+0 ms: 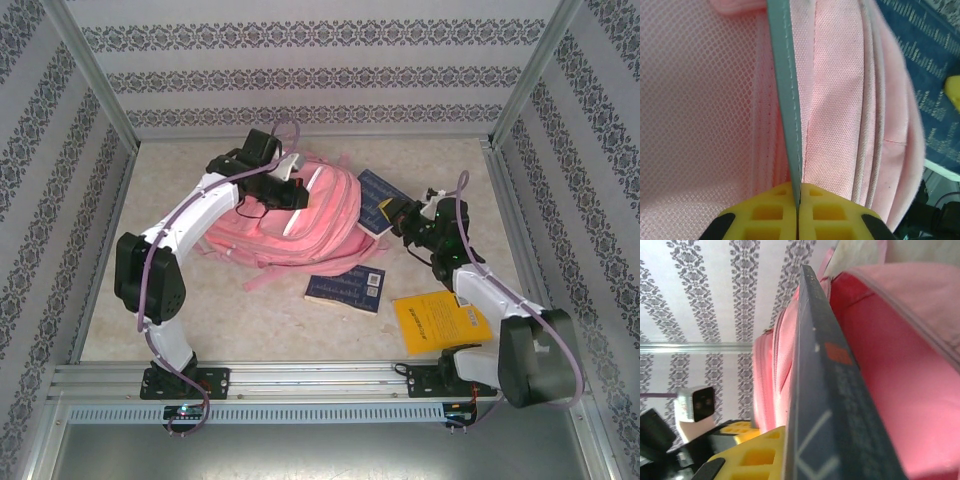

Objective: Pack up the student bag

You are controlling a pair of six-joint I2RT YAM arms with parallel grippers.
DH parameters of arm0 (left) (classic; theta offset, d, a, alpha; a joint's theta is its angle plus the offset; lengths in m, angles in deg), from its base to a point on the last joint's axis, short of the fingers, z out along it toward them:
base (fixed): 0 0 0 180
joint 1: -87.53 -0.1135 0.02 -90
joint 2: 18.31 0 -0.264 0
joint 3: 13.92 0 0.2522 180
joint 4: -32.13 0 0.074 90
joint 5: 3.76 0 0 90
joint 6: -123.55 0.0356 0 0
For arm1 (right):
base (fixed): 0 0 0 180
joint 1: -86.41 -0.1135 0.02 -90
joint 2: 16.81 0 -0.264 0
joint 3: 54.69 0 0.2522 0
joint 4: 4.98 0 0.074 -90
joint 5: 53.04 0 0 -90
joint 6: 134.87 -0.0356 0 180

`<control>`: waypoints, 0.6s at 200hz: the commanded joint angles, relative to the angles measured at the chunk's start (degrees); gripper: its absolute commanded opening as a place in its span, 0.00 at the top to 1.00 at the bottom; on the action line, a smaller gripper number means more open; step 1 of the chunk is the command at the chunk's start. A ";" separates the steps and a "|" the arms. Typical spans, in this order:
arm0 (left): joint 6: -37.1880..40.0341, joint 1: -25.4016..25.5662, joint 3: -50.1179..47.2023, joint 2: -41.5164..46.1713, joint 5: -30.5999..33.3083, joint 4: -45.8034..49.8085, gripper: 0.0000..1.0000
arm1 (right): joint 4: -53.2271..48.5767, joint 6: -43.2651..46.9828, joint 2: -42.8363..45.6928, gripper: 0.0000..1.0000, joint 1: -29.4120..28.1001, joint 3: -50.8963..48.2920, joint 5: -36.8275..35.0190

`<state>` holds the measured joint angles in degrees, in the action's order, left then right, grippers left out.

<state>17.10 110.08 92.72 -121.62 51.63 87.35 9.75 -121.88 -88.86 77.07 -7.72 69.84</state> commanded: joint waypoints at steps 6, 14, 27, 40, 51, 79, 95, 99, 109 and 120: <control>0.69 1.18 -1.65 4.88 3.48 2.85 0.56 | 14.05 -8.18 0.36 1.00 -2.05 -0.15 5.55; 0.18 1.59 -1.65 6.14 5.26 2.55 0.50 | 13.93 -8.42 0.88 1.00 -2.39 -0.16 5.44; 0.02 3.12 -1.43 8.56 8.72 2.29 0.42 | 13.71 -8.42 1.68 1.00 -3.16 -0.10 4.93; 1.55 6.04 0.63 9.82 14.46 4.66 0.38 | 13.35 -8.48 2.08 1.00 -3.73 0.01 4.50; 2.91 8.95 2.32 10.05 19.51 6.74 0.36 | 13.43 -8.84 2.18 1.00 -4.12 -0.01 4.05; 3.79 15.47 4.30 9.67 28.14 8.53 0.27 | 13.68 -9.21 2.09 1.00 -5.06 0.10 3.31; 3.81 18.09 5.00 8.48 30.81 8.62 0.24 | 13.61 -9.21 2.08 1.00 -5.42 0.16 2.99; 3.79 18.56 5.21 8.12 31.14 8.64 0.23 | 13.59 -9.21 2.09 1.00 -5.56 0.10 2.98; 3.79 19.50 5.53 7.01 32.35 8.39 0.23 | 13.57 -9.34 2.09 1.00 -5.79 0.08 2.81; 3.58 20.28 6.13 5.77 33.70 8.08 0.23 | 13.52 -9.48 2.15 1.00 -6.07 0.10 2.73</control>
<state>19.68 128.90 96.79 -112.66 77.88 92.46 16.77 -130.71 -88.64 72.32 -8.24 71.31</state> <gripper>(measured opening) 0.766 0.142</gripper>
